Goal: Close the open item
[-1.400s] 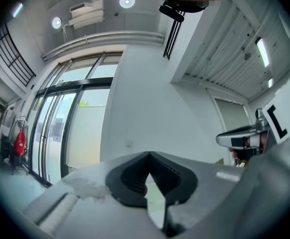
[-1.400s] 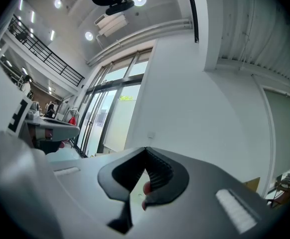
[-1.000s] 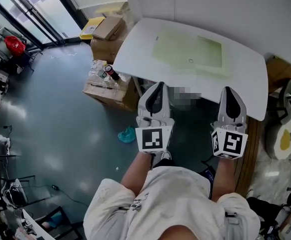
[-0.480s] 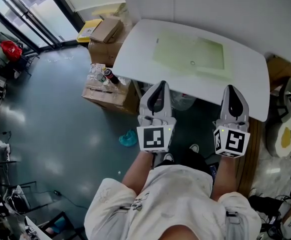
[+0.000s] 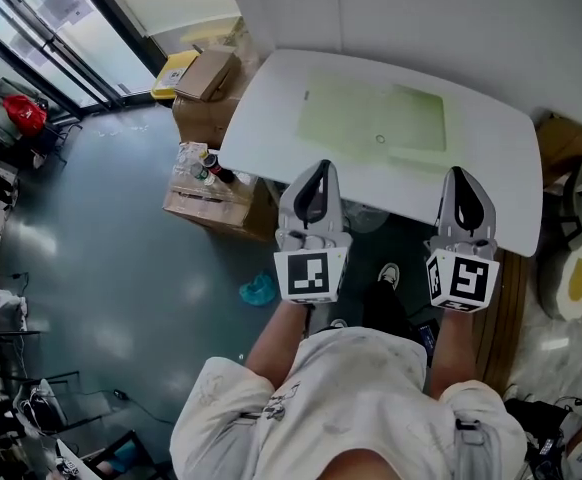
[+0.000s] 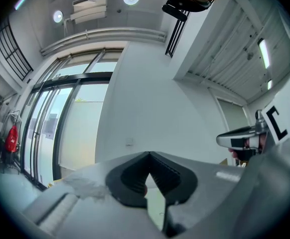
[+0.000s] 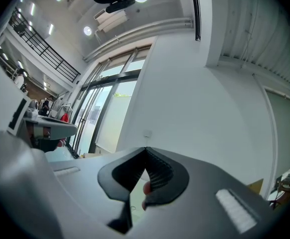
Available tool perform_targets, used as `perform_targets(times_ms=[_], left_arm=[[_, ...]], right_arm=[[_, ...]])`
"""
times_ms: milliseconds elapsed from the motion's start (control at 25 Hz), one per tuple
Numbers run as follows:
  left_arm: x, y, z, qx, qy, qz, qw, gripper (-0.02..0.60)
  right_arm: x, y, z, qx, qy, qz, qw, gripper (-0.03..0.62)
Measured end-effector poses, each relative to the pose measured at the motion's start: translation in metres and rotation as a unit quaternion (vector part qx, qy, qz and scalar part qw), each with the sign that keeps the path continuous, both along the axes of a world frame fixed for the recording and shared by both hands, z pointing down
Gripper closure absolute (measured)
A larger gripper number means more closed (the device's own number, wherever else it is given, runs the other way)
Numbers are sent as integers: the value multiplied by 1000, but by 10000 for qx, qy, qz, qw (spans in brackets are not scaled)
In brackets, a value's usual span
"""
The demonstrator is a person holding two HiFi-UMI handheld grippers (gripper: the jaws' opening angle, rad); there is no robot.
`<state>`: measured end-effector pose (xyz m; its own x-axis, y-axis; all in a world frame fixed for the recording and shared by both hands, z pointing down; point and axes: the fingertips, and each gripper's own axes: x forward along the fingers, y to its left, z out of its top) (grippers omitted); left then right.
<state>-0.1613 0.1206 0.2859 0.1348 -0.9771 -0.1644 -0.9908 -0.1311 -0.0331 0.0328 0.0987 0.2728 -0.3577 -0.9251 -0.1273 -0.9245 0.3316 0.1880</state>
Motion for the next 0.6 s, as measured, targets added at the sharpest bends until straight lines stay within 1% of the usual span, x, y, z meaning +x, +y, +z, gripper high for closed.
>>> perform_targets(times_ms=[320,600], left_arm=[[30,-70,-2,-117,-4,-61,9999,580],[67,-136,-12,-131,-32,-76,9999,580]], right_arm=[[26,-72,-3,-62,39,-98,9999,592],[70,-135,-7,-126,-77,-51,9999,592]])
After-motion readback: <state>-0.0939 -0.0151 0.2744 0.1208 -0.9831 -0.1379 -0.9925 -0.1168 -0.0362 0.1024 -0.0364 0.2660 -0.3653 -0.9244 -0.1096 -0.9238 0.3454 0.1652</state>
